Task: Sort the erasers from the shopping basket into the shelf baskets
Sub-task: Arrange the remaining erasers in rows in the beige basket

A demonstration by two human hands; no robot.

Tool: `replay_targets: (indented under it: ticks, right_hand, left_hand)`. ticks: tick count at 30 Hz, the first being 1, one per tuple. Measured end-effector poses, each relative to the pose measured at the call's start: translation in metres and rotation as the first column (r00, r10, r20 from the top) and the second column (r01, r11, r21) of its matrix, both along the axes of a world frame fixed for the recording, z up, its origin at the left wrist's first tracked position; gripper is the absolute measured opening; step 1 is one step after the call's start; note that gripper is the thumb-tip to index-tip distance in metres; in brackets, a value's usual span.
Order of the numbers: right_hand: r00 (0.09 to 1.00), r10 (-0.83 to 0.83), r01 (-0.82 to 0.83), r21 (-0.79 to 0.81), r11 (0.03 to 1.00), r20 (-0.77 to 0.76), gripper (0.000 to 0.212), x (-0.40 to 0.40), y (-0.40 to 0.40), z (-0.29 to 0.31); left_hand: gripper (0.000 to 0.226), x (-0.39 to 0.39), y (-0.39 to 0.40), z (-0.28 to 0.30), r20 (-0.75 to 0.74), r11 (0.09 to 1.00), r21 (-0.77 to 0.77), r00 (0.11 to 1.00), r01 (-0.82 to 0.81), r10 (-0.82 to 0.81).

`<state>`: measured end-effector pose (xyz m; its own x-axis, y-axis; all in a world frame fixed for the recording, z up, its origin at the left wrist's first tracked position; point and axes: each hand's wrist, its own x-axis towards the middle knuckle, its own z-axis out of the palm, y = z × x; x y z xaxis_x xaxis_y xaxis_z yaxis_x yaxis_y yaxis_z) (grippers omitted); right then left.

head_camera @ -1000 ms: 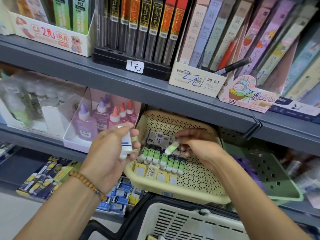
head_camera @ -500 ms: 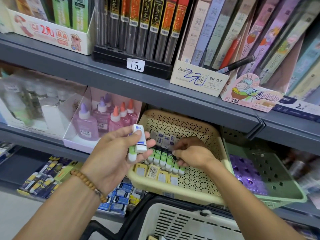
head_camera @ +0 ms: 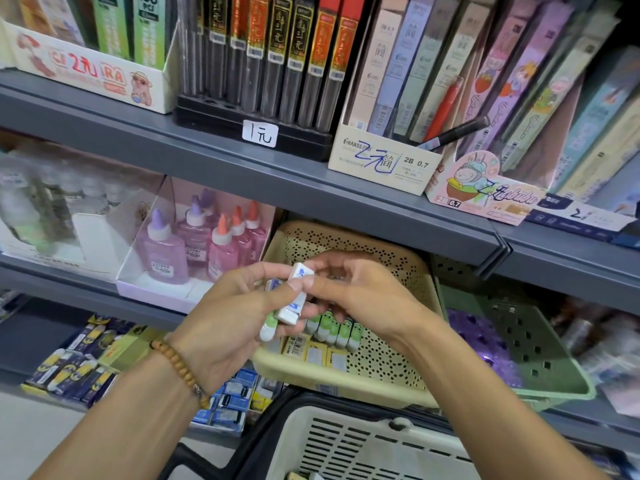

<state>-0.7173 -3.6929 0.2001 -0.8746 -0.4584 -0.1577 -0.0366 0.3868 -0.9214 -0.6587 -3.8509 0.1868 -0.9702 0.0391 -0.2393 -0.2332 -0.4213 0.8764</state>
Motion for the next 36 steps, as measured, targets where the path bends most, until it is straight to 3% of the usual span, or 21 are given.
replay_targets:
  ticks: [2, 5, 8, 12, 21, 30, 32, 36]
  right_hand:
    - [0.995, -0.071, 0.077, -0.094, 0.993, 0.065, 0.007, -0.004, 0.003, -0.001]
    - [0.927, -0.322, 0.364, -0.262, 0.894, 0.189, 0.009, -0.020, 0.026, 0.000]
    - [0.862, -0.503, 0.506, -0.046, 0.861, 0.061, 0.009, -0.041, 0.050, -0.007]
    - [0.830, -0.557, 0.556, 0.123, 0.822, -0.033, 0.008, -0.060, 0.058, -0.027]
    - [0.917, -0.388, 0.385, 0.054, 0.921, 0.096, 0.003, -0.096, -0.012, -0.056]
    - [0.952, -0.306, 0.301, 0.141, 0.943, 0.016, 0.016, -0.096, -0.029, -0.053]
    - [0.959, -0.282, 0.283, 0.084, 0.955, -0.024, 0.015, -0.079, -0.029, -0.042]
    - [0.996, -0.052, 0.065, -0.168, 0.984, 0.079, 0.015, -0.032, -0.027, -0.018]
  left_hand:
    - [0.025, -0.001, 0.003, -0.001, 0.041, 0.998, 0.038, 0.998, -0.046, 0.044]
    - [0.025, -0.003, 0.001, 0.000, 0.074, 0.989, 0.096, 0.992, -0.113, 0.106]
    - [0.021, -0.002, -0.003, -0.001, -0.001, 0.994, -0.013, 0.994, -0.111, 0.111]
    - [0.020, -0.002, -0.008, -0.002, -0.061, 0.983, -0.077, 0.985, -0.167, 0.163]
    - [0.013, 0.000, -0.026, -0.005, -0.050, 0.948, -0.173, 0.964, -0.267, 0.262]
    - [0.020, -0.006, -0.023, -0.010, 0.004, 0.939, -0.211, 0.960, -0.272, 0.279]
    - [0.023, -0.007, -0.021, -0.011, -0.020, 0.933, -0.245, 0.963, -0.265, 0.268]
    - [0.021, -0.007, -0.015, -0.012, -0.089, 0.918, -0.274, 0.958, -0.288, 0.274]
